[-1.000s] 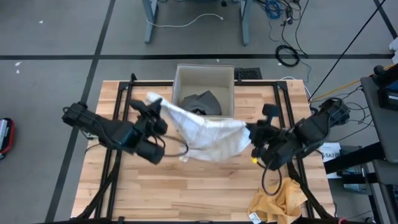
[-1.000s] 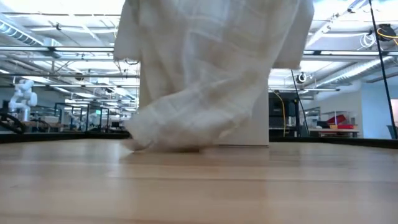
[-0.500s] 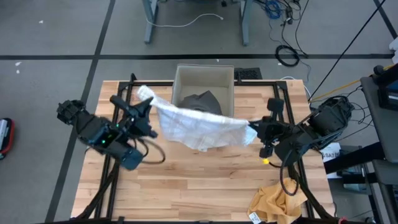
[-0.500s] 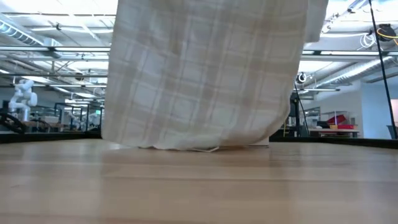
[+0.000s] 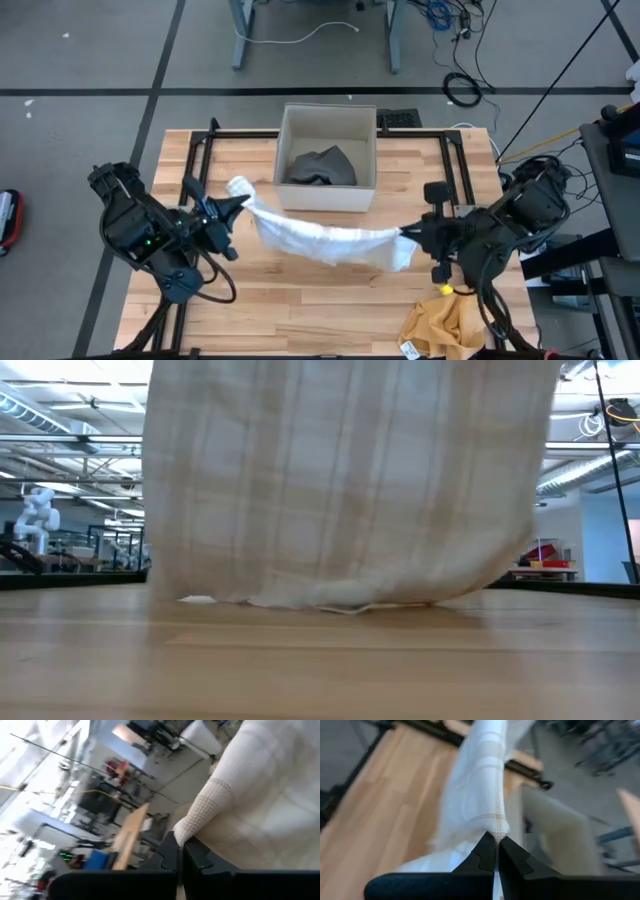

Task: Fold towel
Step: Fold the white patterned towel

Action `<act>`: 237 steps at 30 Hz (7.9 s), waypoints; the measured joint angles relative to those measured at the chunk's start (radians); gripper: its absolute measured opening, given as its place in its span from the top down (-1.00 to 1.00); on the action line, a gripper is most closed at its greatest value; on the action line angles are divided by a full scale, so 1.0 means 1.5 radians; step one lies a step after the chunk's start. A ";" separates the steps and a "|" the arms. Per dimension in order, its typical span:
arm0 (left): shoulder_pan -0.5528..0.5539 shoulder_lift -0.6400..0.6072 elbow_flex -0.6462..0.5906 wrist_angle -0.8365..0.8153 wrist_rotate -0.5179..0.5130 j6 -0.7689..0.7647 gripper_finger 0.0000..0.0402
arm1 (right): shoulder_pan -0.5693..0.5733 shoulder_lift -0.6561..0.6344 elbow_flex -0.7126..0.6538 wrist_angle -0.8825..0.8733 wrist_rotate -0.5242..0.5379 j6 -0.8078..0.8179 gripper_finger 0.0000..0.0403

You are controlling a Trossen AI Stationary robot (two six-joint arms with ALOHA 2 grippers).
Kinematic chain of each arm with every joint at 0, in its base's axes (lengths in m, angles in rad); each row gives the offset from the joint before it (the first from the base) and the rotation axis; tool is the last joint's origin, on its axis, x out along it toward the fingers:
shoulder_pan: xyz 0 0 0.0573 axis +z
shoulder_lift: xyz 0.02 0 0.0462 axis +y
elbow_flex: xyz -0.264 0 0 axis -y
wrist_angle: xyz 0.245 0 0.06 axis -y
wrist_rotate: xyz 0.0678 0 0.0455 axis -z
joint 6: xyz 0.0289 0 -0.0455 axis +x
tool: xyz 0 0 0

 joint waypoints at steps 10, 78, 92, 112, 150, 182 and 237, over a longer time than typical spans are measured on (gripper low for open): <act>0.066 -0.001 0.007 0.091 -0.153 0.152 0.99 | -0.009 -0.001 0.060 -0.003 0.225 -0.097 1.00; -0.023 0.001 -0.487 0.466 0.703 -0.113 0.99 | 0.006 0.002 -0.521 0.637 -0.475 0.051 0.98; -0.073 0.001 -0.486 0.558 0.806 -0.218 0.65 | 0.007 0.002 -0.522 0.627 -0.515 0.131 0.75; 0.076 0.000 -0.515 0.396 0.579 -0.159 0.10 | -0.015 0.008 -0.544 0.383 -0.198 0.310 0.26; 0.360 0.063 -0.779 0.763 0.958 0.108 0.86 | -0.094 0.027 -0.918 0.773 -0.370 0.292 0.96; 0.431 0.056 -0.672 0.539 0.492 0.115 0.71 | -0.226 -0.059 -0.719 0.156 -0.067 0.309 0.37; 0.101 -0.014 -0.541 0.307 0.659 -0.430 0.68 | -0.035 -0.039 -0.718 0.478 -0.249 0.338 0.16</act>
